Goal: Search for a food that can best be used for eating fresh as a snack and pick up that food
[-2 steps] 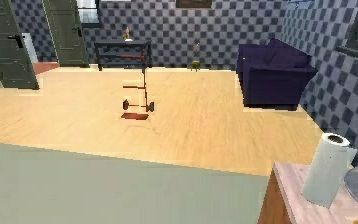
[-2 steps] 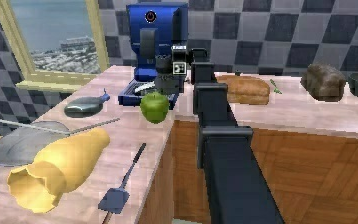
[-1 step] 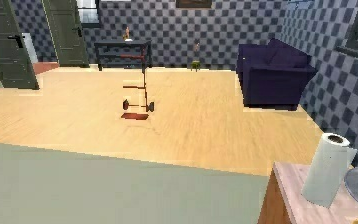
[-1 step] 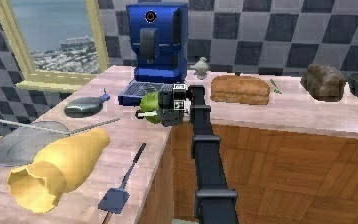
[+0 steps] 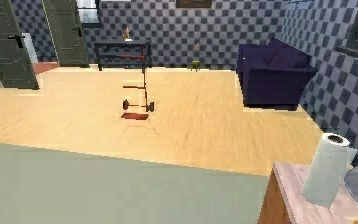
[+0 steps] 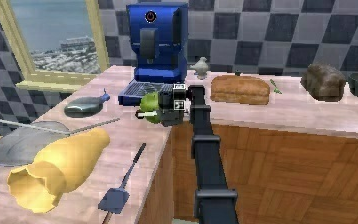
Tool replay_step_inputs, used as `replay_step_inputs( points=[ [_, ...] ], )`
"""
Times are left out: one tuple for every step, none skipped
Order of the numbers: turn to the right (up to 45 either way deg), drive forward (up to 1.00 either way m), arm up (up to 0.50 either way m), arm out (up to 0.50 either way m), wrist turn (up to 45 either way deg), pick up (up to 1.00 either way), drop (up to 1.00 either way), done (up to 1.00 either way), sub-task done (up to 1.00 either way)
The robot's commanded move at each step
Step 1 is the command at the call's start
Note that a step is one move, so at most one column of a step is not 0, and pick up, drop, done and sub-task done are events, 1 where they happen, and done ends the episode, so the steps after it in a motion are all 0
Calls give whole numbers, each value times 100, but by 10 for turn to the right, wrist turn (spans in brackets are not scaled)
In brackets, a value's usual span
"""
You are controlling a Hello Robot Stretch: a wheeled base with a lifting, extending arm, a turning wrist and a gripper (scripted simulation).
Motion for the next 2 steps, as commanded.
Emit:
replay_step_inputs(
  points=[
    [0, 0, 10, 0, 0, 0, 0, 0, 0],
    [0, 0, 0, 0, 0, 0, 0, 100, 0]
  ],
)
